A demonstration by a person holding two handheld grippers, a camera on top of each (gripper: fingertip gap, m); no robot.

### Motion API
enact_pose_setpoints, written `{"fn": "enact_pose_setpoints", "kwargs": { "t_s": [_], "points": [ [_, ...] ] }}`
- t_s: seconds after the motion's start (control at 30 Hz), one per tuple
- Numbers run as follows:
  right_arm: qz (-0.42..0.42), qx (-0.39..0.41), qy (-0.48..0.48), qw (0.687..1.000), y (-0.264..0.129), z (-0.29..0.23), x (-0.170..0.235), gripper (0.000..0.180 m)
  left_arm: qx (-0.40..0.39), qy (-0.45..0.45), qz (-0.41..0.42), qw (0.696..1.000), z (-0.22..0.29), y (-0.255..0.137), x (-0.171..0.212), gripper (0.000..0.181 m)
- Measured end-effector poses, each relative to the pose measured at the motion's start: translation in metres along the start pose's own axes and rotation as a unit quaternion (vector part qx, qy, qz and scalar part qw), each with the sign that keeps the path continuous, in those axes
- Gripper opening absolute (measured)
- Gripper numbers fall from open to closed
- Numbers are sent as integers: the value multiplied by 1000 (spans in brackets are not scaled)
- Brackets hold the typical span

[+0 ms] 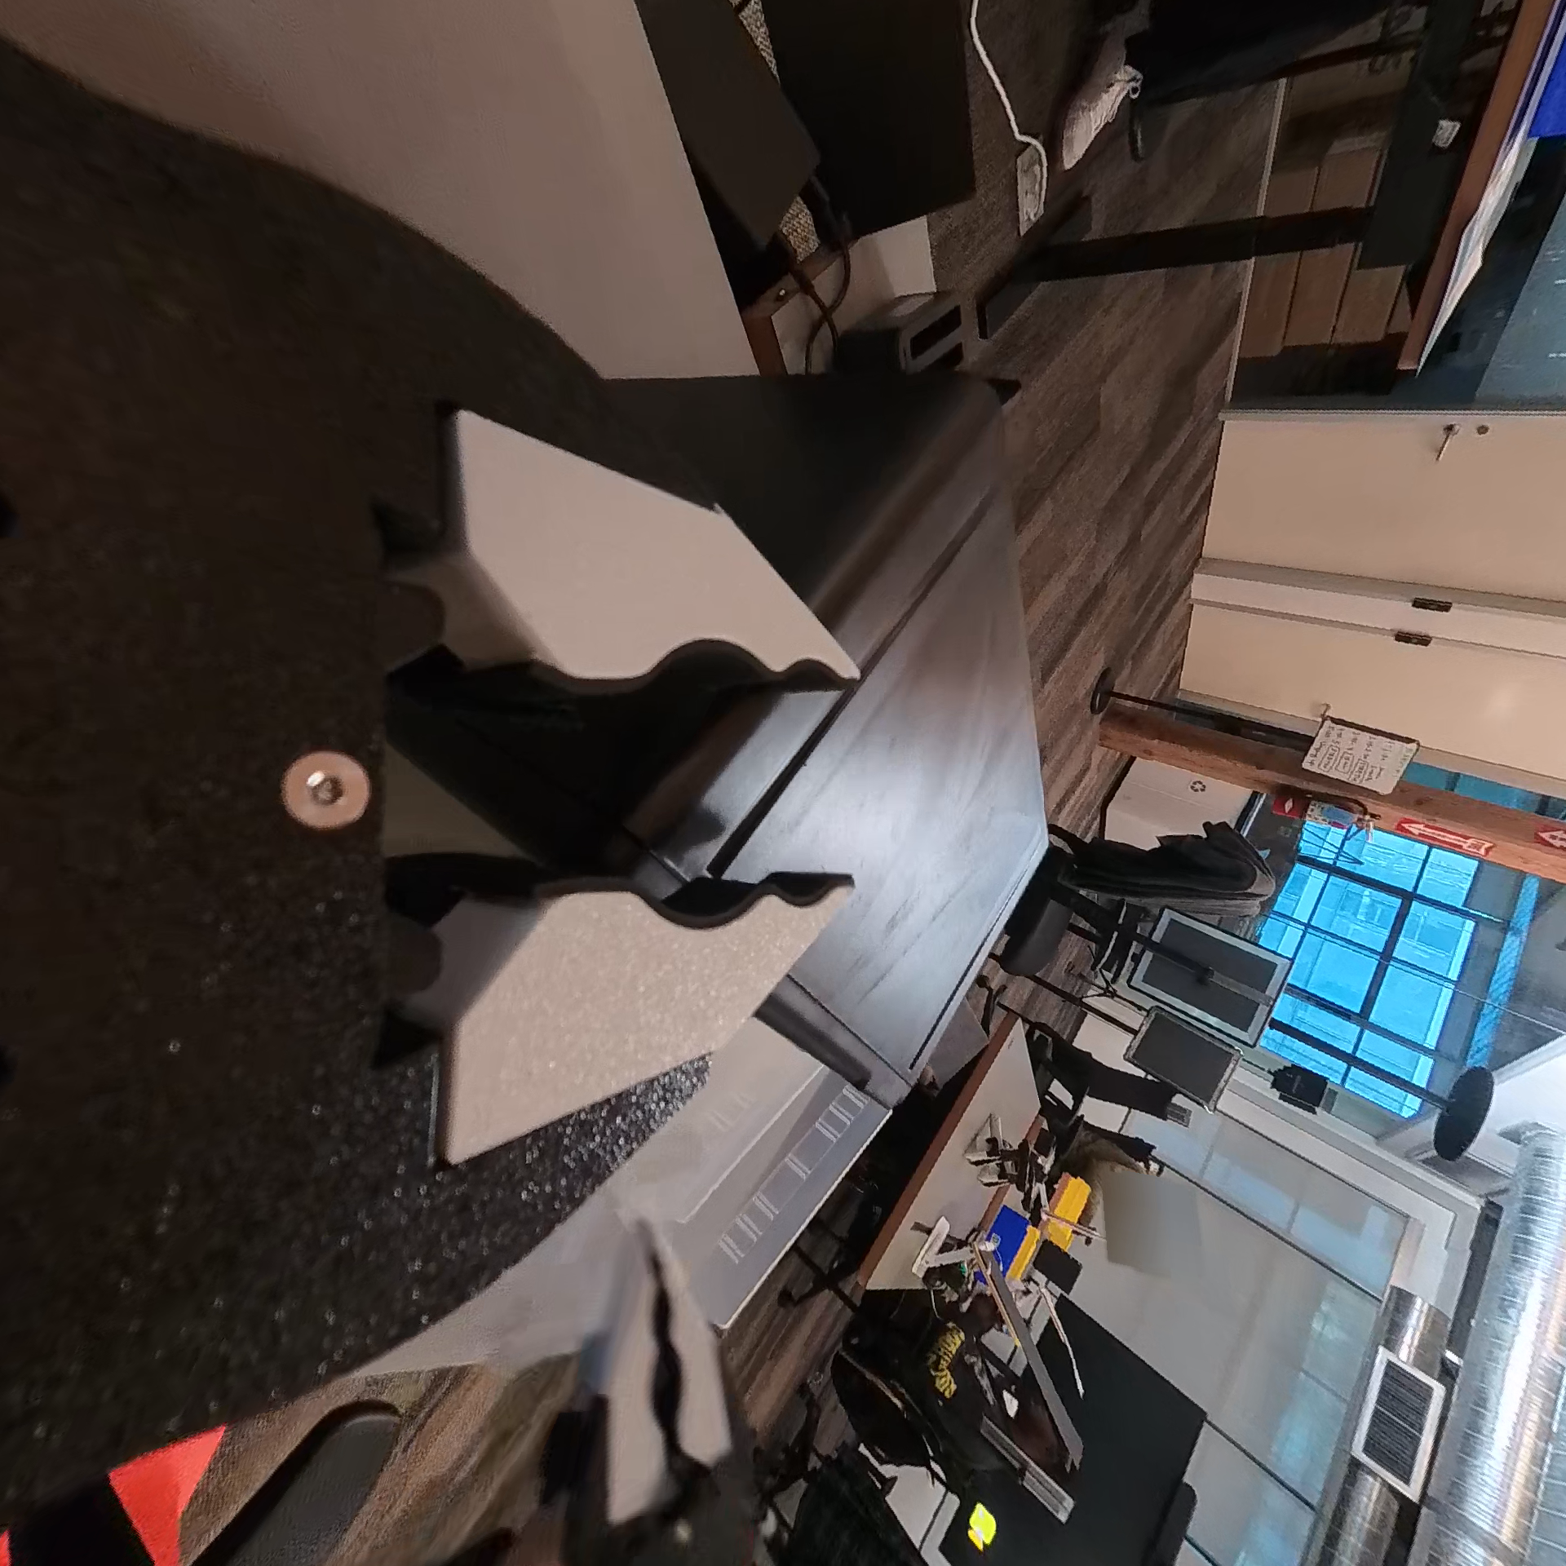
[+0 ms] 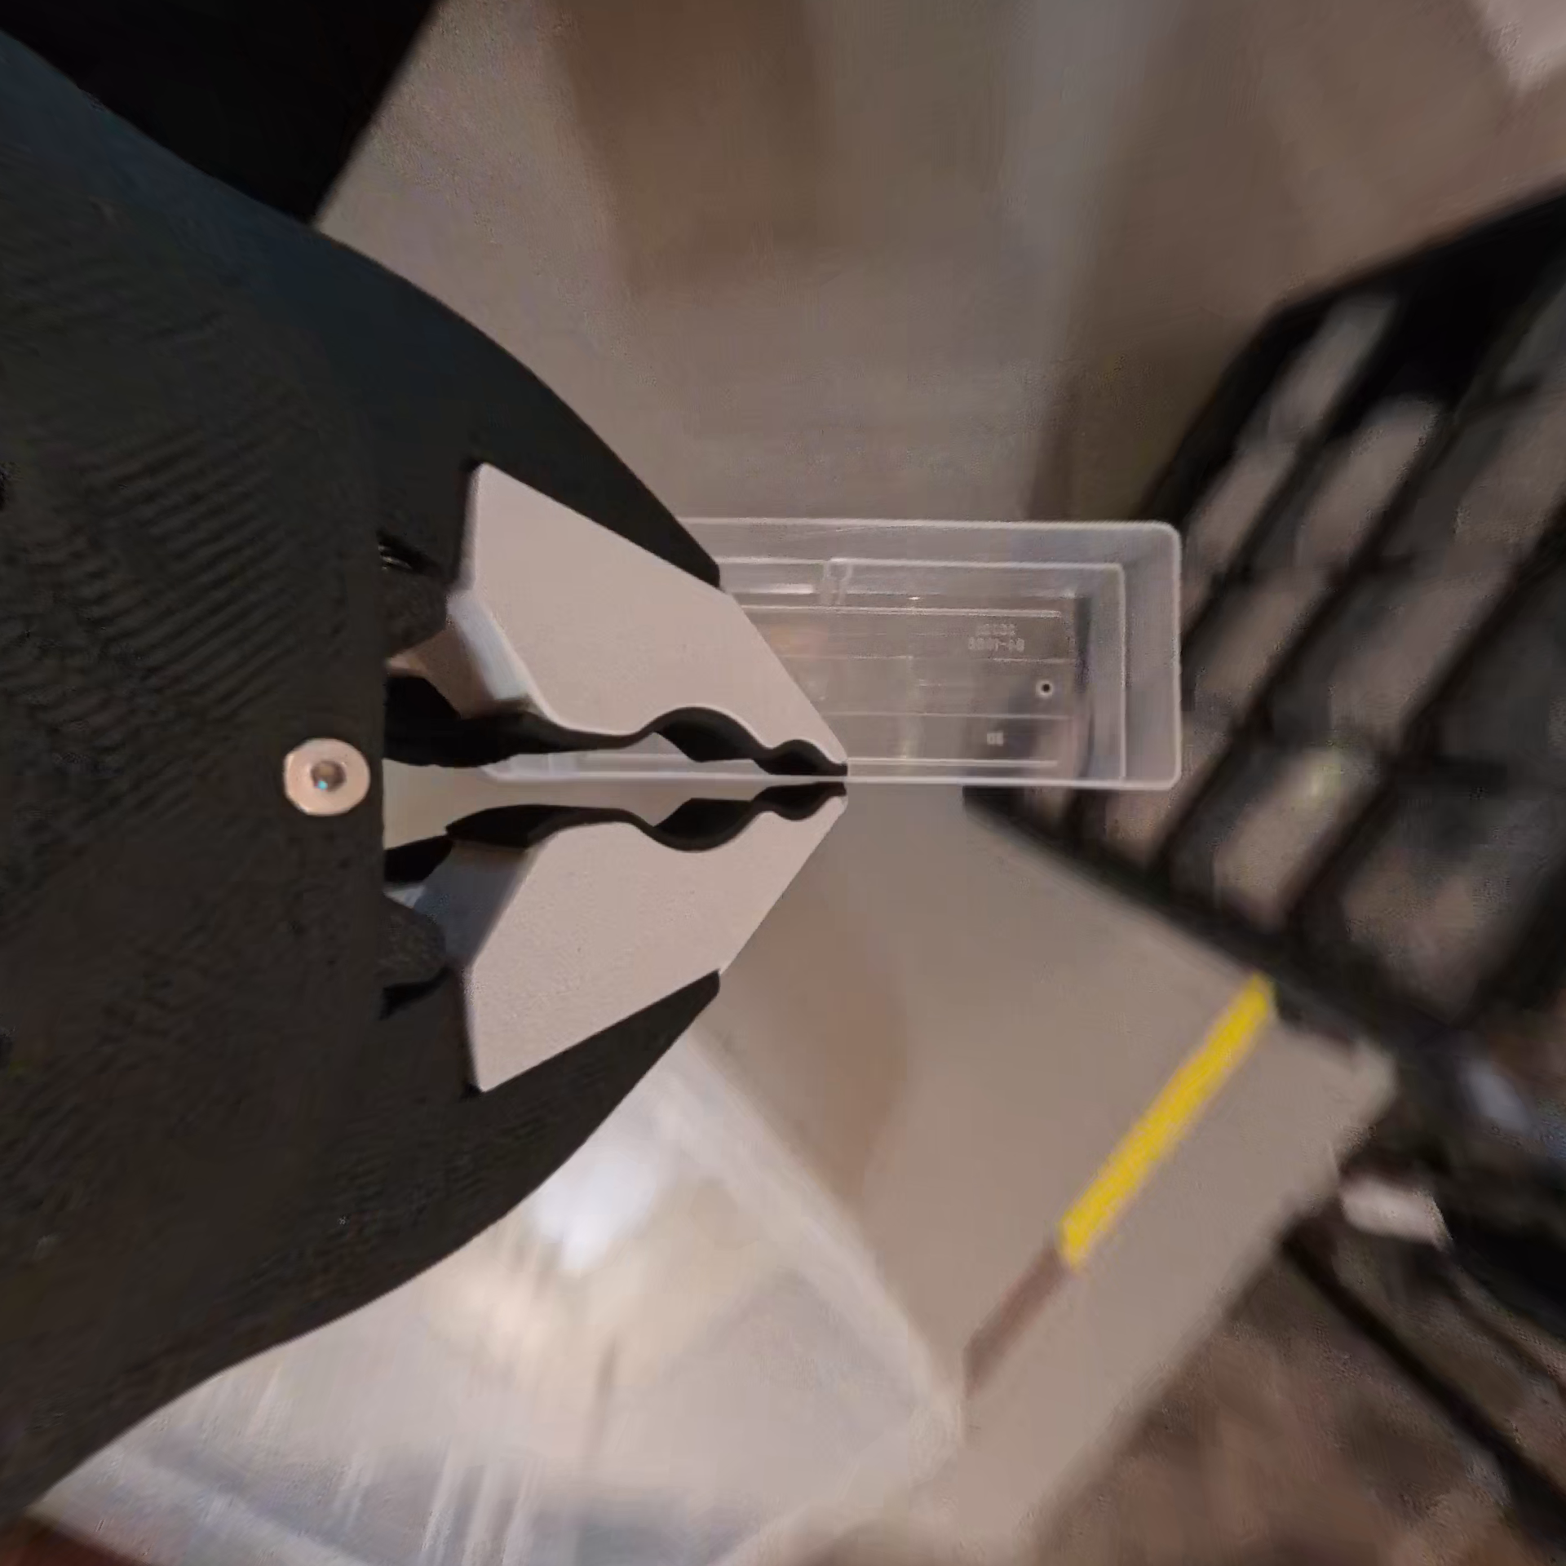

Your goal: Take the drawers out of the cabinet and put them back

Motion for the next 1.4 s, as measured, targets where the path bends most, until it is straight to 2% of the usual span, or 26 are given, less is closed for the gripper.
{"fn": "enact_pose_setpoints", "kwargs": {
  "t_s": [0.07, 0.13, 0.2, 0.33, 0.5, 0.63, 0.7, 0.8, 0.9, 1.03, 1.1, 1.17, 1.23, 1.3, 1.33, 1.4],
  "points": [
    [-21, 78, -86, 993, -34, 59, -10, 0, 2, -4, 1, 1000, 0, 0, 0, 40],
    [-69, 122, -154, 978, -56, 121, -13, 0, 1, -5, 2, 1000, 0, 0, 0, 40],
    [-127, 113, -180, 969, -54, 174, -8, 0, -1, -3, 0, 1000, 0, 0, 0, 40],
    [-242, 13, -225, 944, -11, 244, 34, 0, -10, 12, -8, 1000, 1, 1, 0, 41],
    [-283, -100, -216, 929, 47, 284, 89, 0, -28, 50, -22, 998, 5, 2, 1, 43],
    [-288, -128, -225, 922, 79, 299, 110, 0, -28, 50, -24, 998, 6, 3, 1, 43],
    [-293, -126, -226, 920, 89, 303, 118, 0, -27, 46, -23, 998, 6, 4, 1, 43],
    [-311, -97, -227, 918, 92, 308, 127, 21, -26, 45, -22, 998, 6, 5, 2, 43],
    [-270, -41, -225, 935, 77, 309, 112, 33, -26, 47, -23, 998, 6, 5, 2, 43],
    [-123, 76, -242, 959, 31, 276, 36, 37, -25, 49, -23, 998, 6, 4, 2, 43],
    [-28, 115, -253, 960, 10, 228, -10, 37, -23, 45, -22, 999, 6, 4, 2, 43],
    [82, 91, -250, 960, 5, 157, -47, 37, -19, 40, -20, 999, 6, 3, 2, 43],
    [190, 15, -237, 953, 17, 75, -68, 37, -15, 35, -20, 999, 6, 2, 1, 43],
    [258, -50, -257, 930, 41, -3, -70, 37, -11, 30, -20, 999, 5, 0, 1, 43],
    [269, -53, -287, 918, 57, -32, -67, 39, -10, 28, -18, 999, 4, -1, 0, 43],
    [278, -10, -369, 887, 91, -70, -59, 37, -7, 21, -15, 1000, 3, -2, 0, 43]
  ]
}}
Point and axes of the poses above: each gripper's, where its closed fingertips meet, y out along the fingers, x out of its underside, z = x × y across the jaws, the point moved 6 cm from there along -y, back along the fingers, and after that the axes turned 15 degrees about z, right-handed, at the moved point
